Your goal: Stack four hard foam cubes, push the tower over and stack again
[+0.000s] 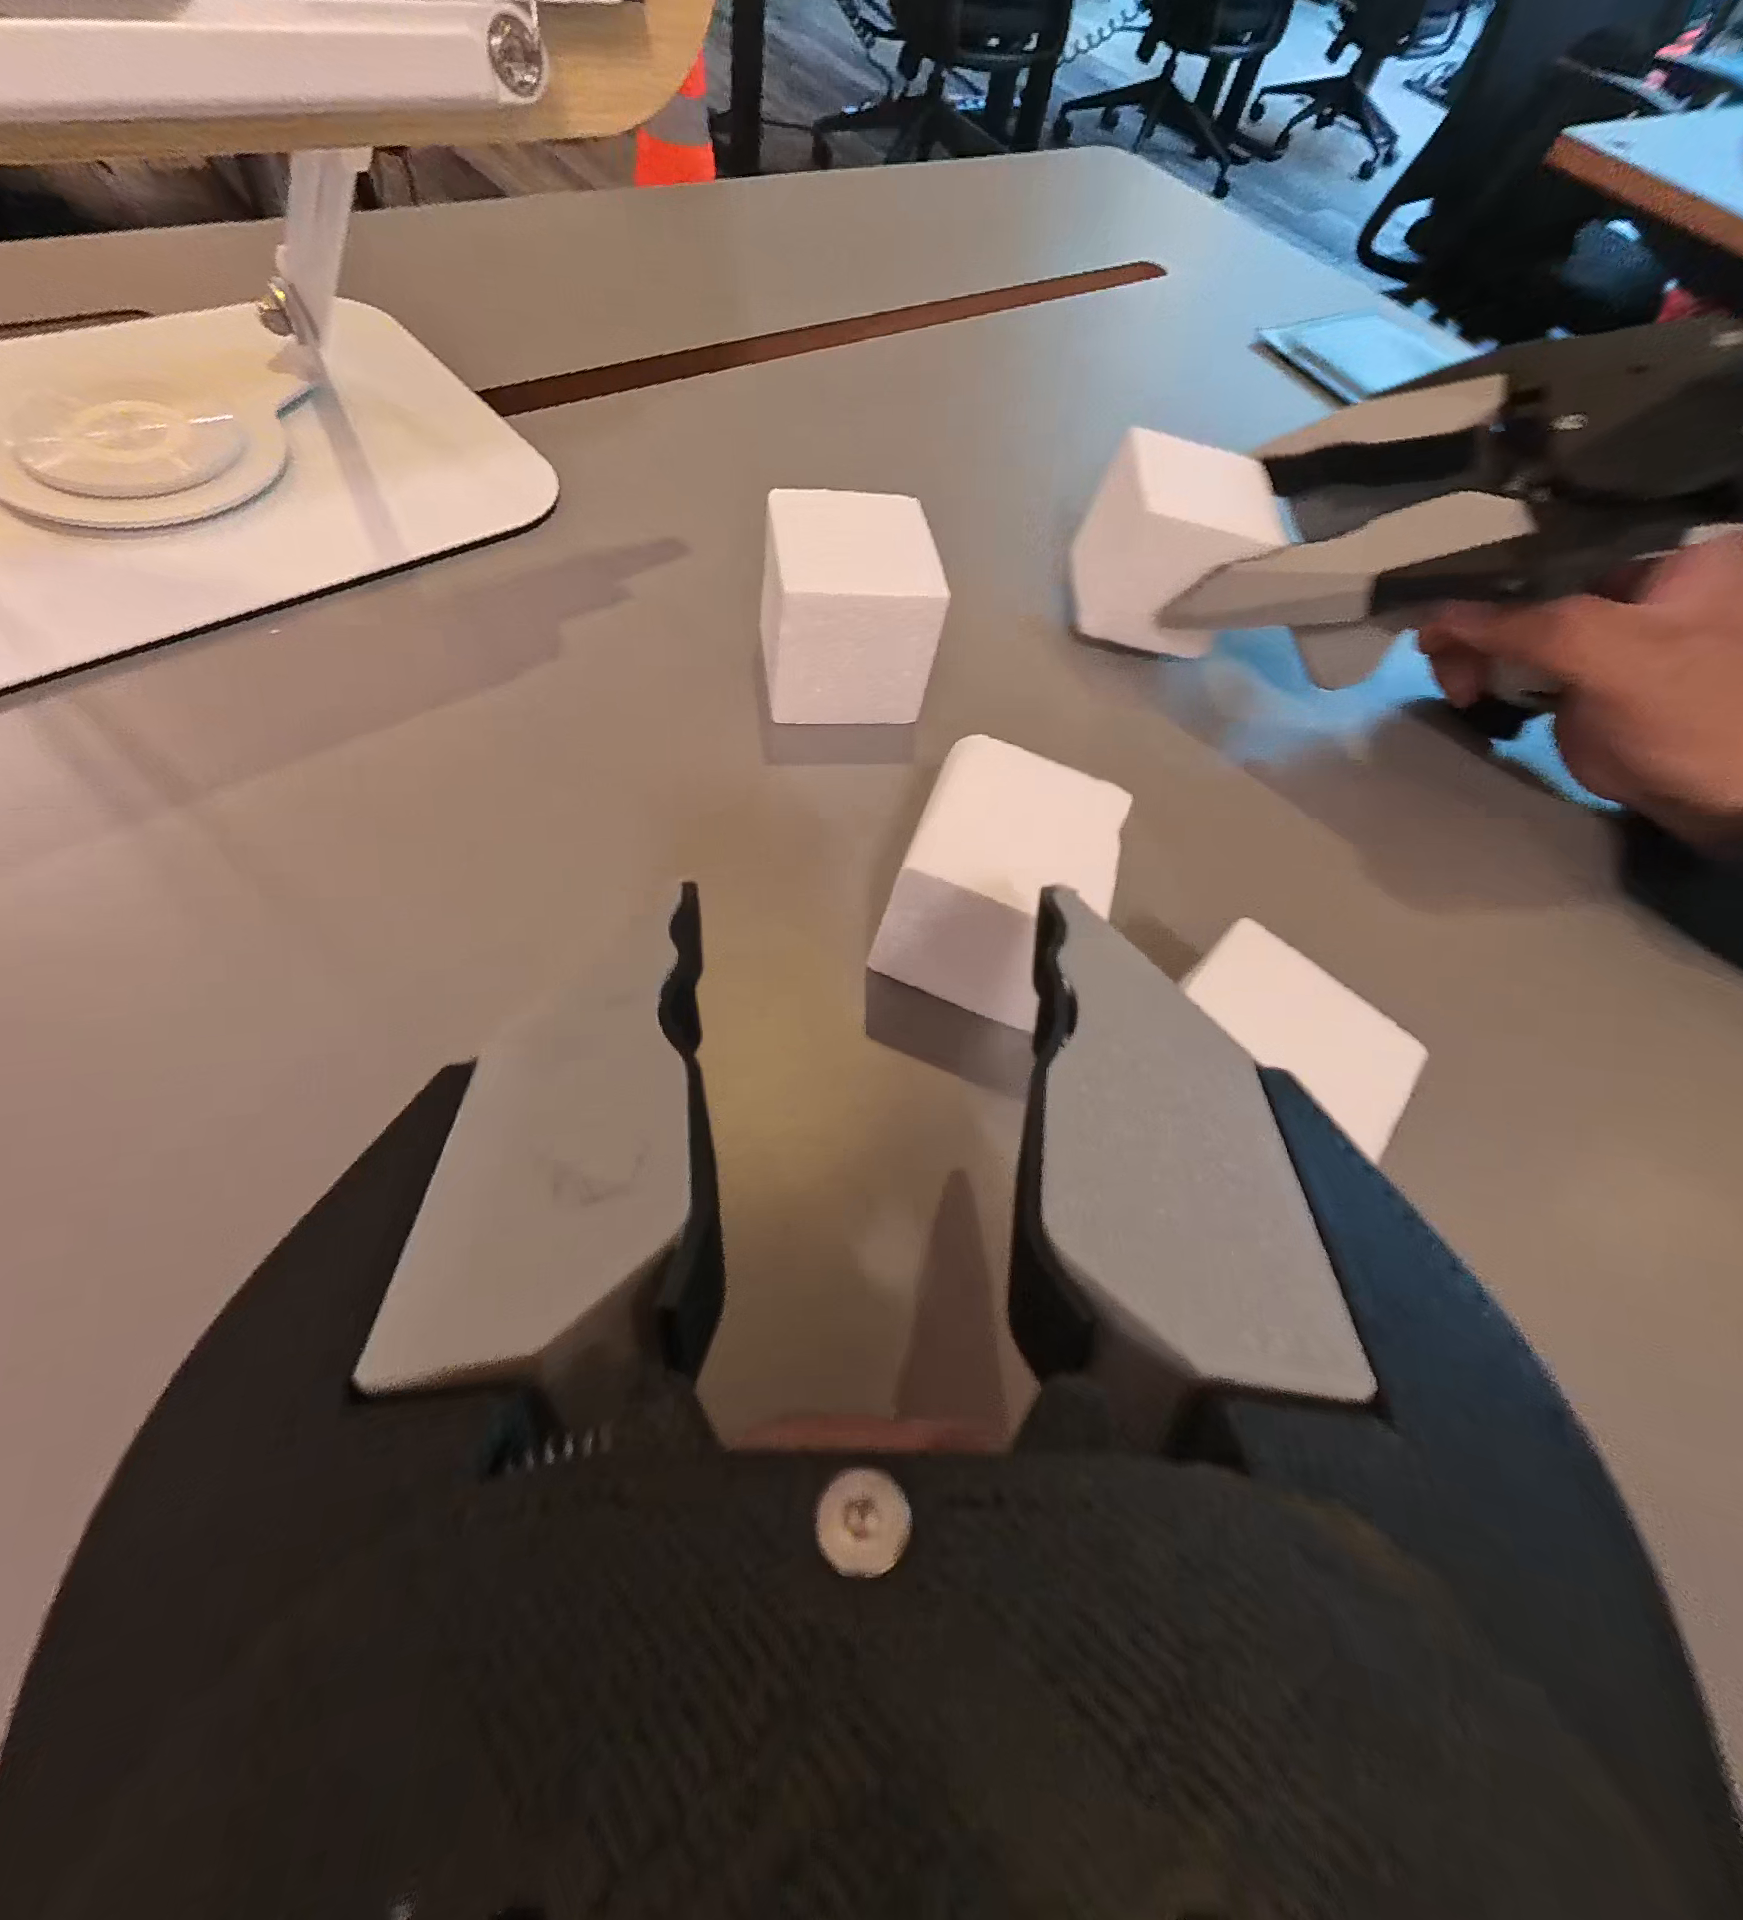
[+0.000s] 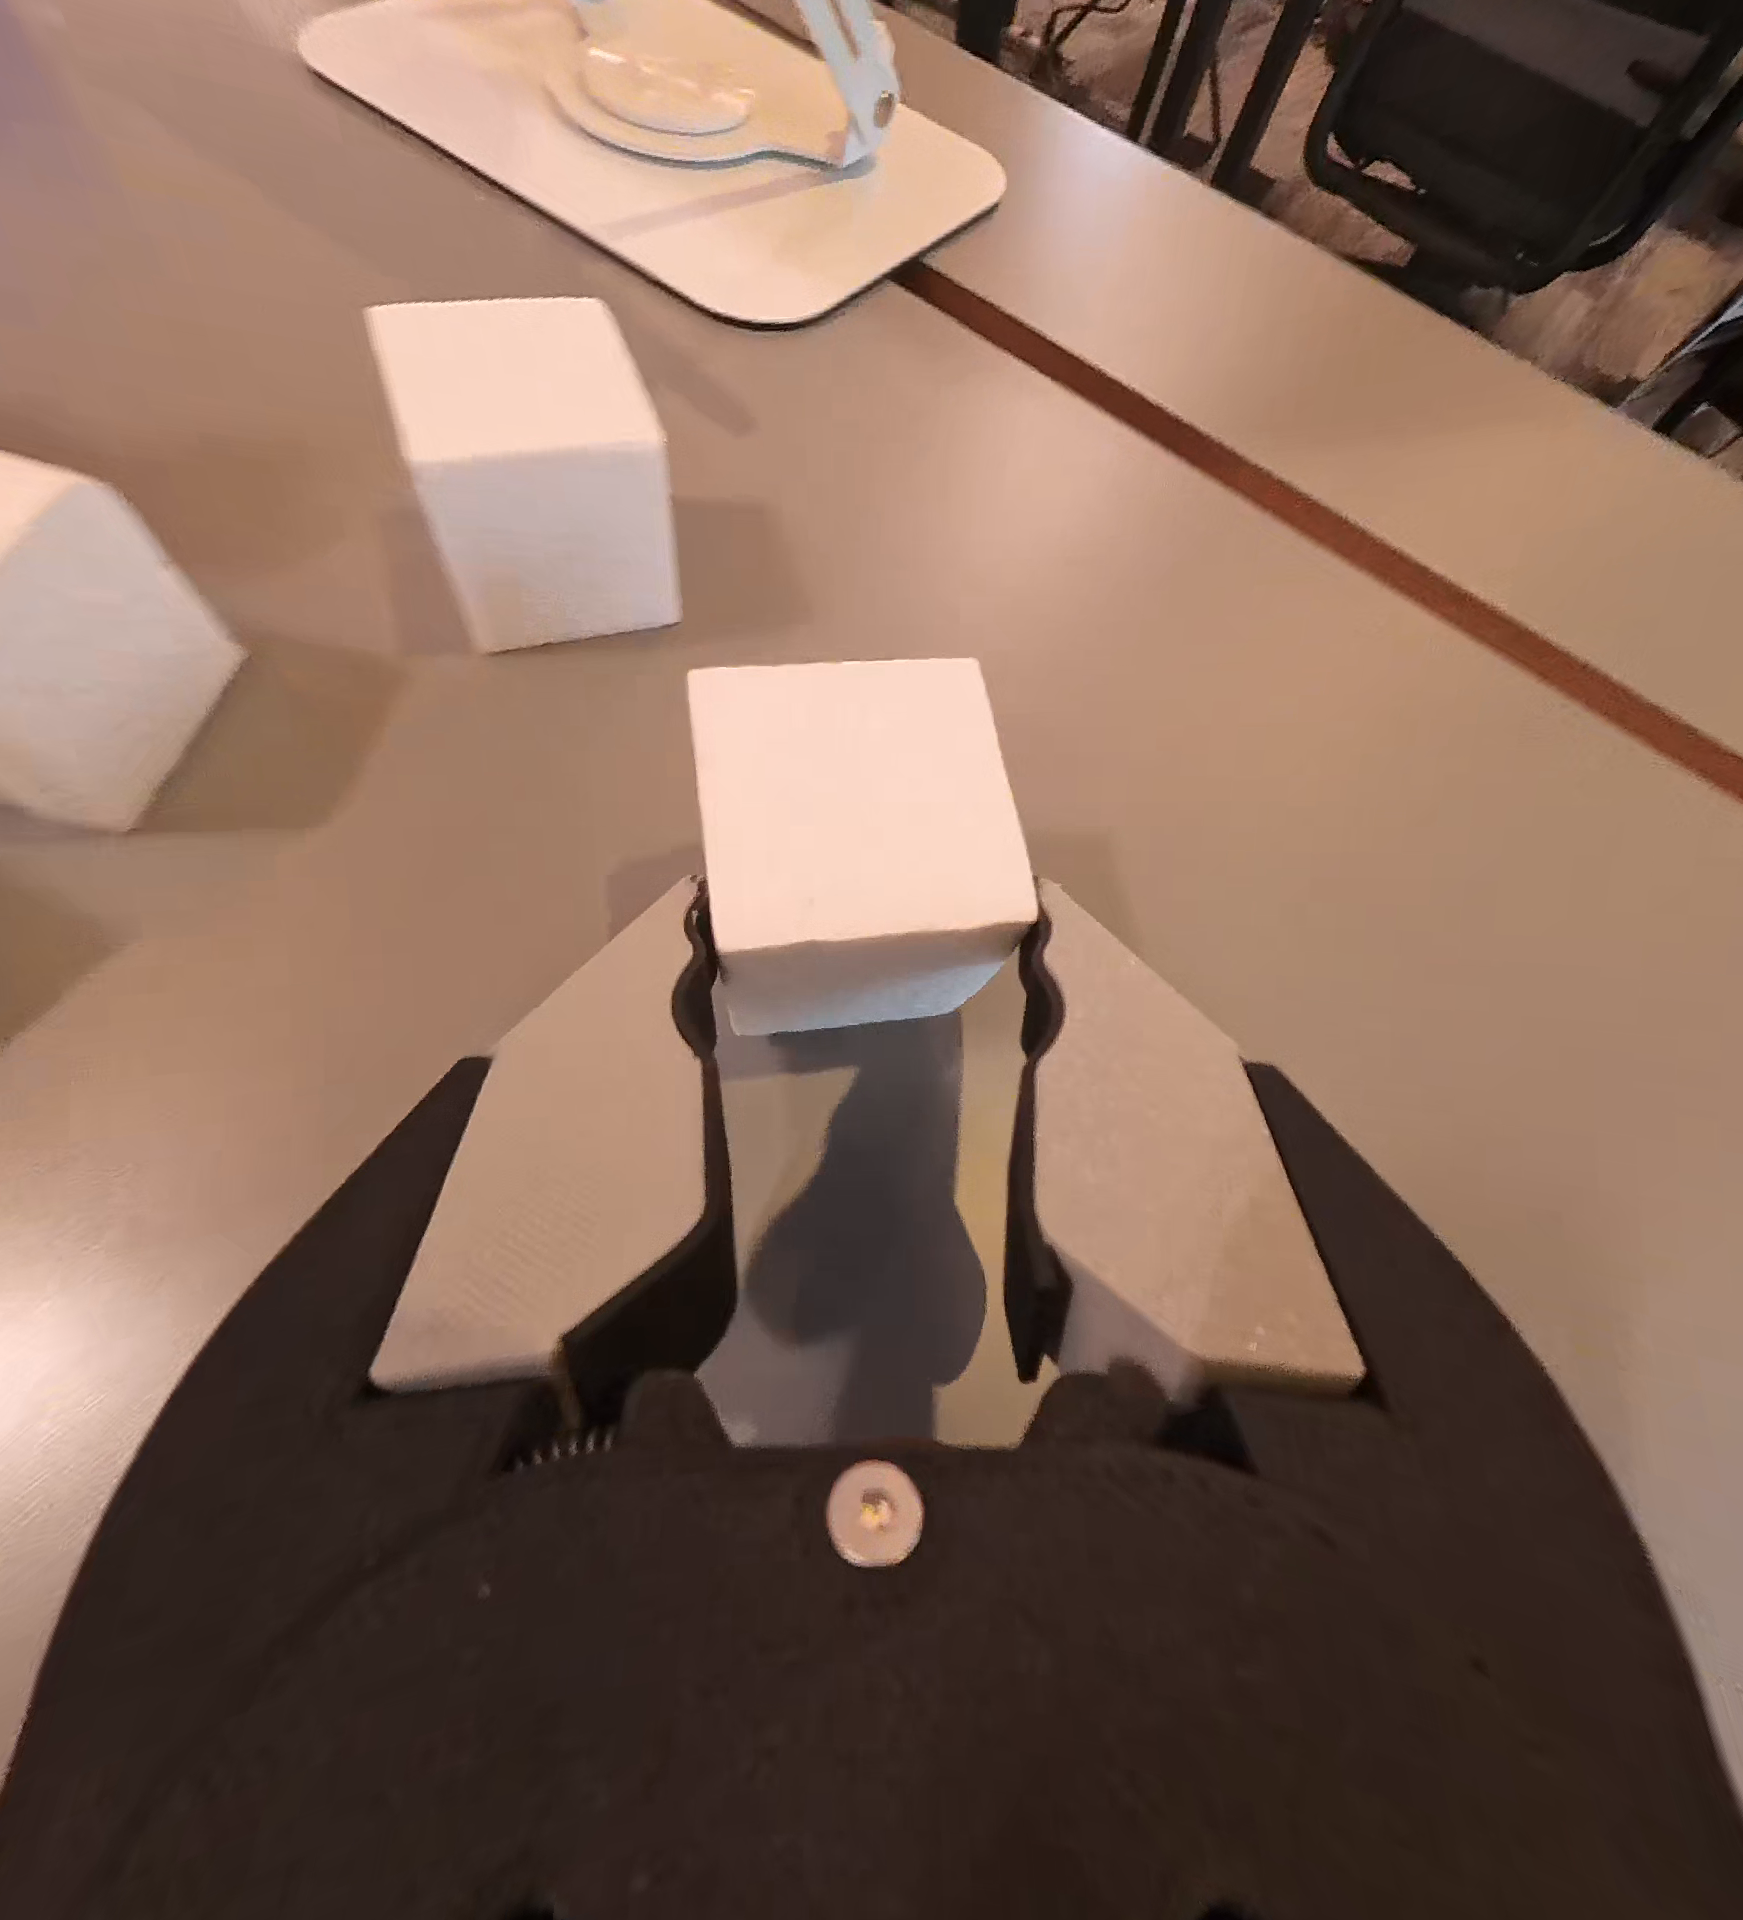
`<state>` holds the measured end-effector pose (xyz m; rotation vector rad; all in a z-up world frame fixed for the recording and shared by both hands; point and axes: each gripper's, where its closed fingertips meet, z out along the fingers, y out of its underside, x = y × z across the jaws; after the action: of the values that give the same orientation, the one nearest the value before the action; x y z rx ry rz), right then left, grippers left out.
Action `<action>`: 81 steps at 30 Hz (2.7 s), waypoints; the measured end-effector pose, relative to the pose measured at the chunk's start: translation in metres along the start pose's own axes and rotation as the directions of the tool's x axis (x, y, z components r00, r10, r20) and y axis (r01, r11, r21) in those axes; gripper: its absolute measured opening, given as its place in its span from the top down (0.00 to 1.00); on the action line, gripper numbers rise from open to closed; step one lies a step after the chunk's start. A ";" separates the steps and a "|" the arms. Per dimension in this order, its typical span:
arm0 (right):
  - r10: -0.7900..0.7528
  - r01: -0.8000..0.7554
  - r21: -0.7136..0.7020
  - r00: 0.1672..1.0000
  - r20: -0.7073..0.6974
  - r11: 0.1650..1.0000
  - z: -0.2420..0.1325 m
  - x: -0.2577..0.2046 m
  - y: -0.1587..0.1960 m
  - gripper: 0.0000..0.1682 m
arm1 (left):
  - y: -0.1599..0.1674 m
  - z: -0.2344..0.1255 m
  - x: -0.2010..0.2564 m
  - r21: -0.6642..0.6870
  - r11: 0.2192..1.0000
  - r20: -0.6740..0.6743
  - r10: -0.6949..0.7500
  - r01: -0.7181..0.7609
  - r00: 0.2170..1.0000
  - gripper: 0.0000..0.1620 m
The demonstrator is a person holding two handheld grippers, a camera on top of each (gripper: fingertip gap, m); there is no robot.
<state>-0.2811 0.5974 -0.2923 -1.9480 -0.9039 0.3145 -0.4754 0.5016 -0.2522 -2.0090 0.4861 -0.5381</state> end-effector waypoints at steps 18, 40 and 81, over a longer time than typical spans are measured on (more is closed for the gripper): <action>-0.015 0.010 0.204 1.000 0.023 0.979 -0.049 -0.032 -0.028 0.62 | 0.010 -0.004 -0.028 -0.014 0.999 0.093 -0.029 0.030 0.995 0.61; -0.233 0.227 0.097 0.971 0.057 0.969 0.021 -0.134 -0.066 0.75 | -0.017 -0.034 -0.048 0.131 0.991 0.181 -0.060 0.036 0.982 0.62; -0.175 0.193 -0.008 0.905 0.387 0.981 -0.032 -0.153 0.009 0.68 | -0.005 -0.022 -0.042 0.073 0.996 0.137 -0.059 0.049 0.989 0.62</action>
<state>-0.3655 0.4664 -0.3041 -1.8553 -1.3524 0.5832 -0.5221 0.5110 -0.2456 -1.9819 0.3241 -0.4381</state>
